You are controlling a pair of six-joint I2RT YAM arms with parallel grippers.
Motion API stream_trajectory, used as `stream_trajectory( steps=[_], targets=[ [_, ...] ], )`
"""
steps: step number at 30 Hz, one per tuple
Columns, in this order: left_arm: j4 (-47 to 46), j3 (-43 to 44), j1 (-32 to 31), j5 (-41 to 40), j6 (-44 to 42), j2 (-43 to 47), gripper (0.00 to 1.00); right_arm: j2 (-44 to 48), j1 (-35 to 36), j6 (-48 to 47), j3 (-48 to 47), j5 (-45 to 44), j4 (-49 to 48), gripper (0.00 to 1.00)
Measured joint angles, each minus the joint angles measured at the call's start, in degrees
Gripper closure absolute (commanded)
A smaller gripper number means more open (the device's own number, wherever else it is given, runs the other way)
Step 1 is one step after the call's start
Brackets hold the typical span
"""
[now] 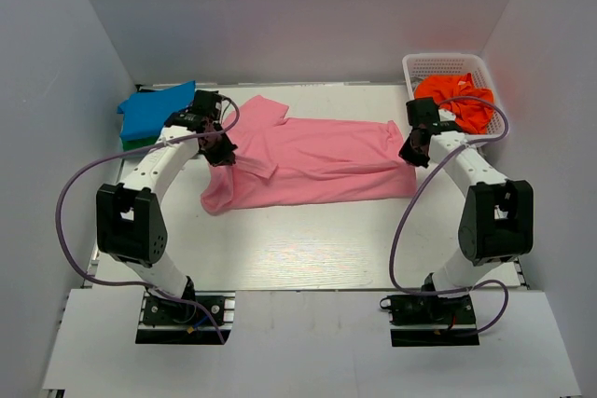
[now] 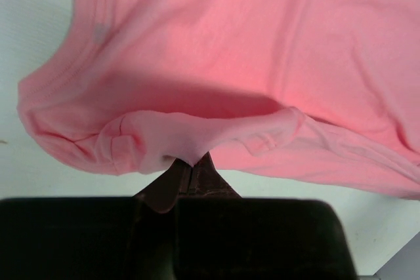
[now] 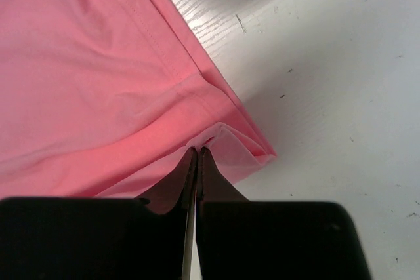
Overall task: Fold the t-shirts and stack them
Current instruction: Fold the flattened tshirt in 1/3 of the way
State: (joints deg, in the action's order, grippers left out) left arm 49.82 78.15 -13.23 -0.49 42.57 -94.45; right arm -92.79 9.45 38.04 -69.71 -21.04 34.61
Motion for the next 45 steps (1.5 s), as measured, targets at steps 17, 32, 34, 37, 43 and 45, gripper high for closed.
stream_trajectory(
  steps=[17,32,34,37,43,45],
  targets=[
    [-13.7,9.5,1.4,-3.4,-5.0,-17.7,0.00,-13.6,-1.1,-5.5,-9.6,-1.6,-3.9,0.72],
    [-19.1,-3.4,1.3,1.2,-10.2,-3.8,0.00,2.3,0.9,-12.4,2.8,10.0,-12.5,0.10],
    [-22.3,-10.1,1.1,4.3,-9.6,-0.7,0.00,2.6,1.4,-12.6,5.2,12.6,-13.8,0.10],
    [-25.0,-17.2,1.0,6.8,-8.4,-0.4,0.00,0.2,1.5,-12.7,7.2,15.3,-15.7,0.10],
    [-27.1,-20.6,1.1,6.4,-6.3,-3.4,0.00,-6.9,1.4,-12.2,7.9,15.7,-17.2,0.10],
    [-28.9,-22.2,1.1,5.8,-5.5,-2.6,0.00,-7.3,1.4,-11.6,9.5,15.2,-17.6,0.10]
  ],
)
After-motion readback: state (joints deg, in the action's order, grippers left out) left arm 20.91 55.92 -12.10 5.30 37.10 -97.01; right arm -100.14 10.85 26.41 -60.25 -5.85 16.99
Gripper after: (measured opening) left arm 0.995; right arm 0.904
